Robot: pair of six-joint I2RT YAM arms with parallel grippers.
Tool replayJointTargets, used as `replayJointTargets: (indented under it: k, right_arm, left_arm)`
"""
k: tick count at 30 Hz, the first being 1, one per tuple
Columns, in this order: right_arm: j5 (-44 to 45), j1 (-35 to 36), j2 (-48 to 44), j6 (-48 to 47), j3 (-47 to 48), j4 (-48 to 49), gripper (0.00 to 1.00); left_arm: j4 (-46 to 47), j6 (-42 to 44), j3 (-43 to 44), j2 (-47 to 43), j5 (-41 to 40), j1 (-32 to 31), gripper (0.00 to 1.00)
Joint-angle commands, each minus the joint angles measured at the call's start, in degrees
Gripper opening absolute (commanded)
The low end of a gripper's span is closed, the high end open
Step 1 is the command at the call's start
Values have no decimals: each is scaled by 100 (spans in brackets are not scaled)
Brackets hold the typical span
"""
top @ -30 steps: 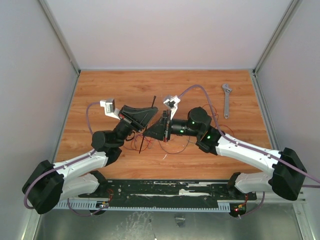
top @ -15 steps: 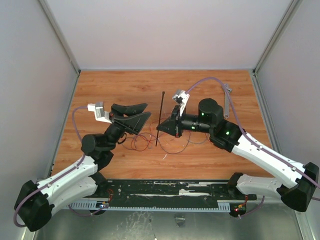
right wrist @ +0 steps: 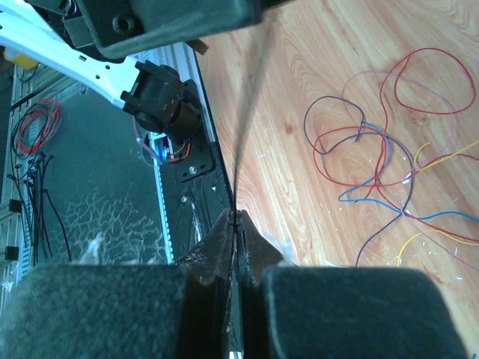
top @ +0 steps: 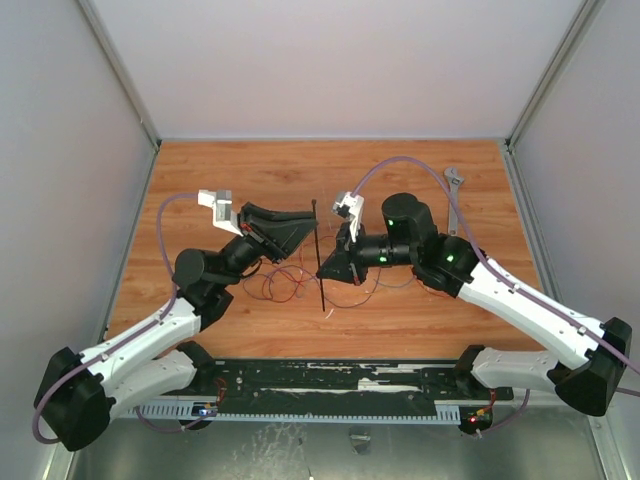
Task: Zip-tie the wires
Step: Pick up the ribbon at the center of the board.
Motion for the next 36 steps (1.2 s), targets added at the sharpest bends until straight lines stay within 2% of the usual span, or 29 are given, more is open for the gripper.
replayJointTargets:
  k: [1,5,10,19,21,22,25,26,30,32,36]
  right_arm:
    - [-239,-23,-143,-92,10,11,0]
    - [-229,-23,-180,-46,-130,57,0]
    - [39,-23,-173,34,-182,21,0]
    - [502,-104,-200,222,-203,-55,1]
    - [726,-158,-275,217,-226,-93,20]
    - [867,-201,-350,211,-255,-106,24]
    - [1397,-437,-742,211,-490,-81,27]
    - [1513,-577,-937,238,-621,-50,31]
    - [1445,-1207,-1520,356,-1083,-20,64]
    - [1413,-1383,-1627,417,-1265,-77,71]
    - [1434,-1502,-1730,558,-1631,-49,77]
  left_arm:
    - [-62,58,287,150,219,31,24]
    - [69,19,291,269,266,31,16]
    - [168,37,340,326,408,27,0]
    - [139,103,373,405,465,84,0]
    - [20,110,427,417,272,178,0]
    - [-43,123,462,419,137,259,0]
    - [-127,-64,579,711,69,771,0]
    - [-76,-228,650,859,207,974,0]
    - [665,-832,752,1604,584,1584,0]
    - [1136,-917,765,2014,461,1674,0]
    - [1529,-717,1020,2867,0,1684,0]
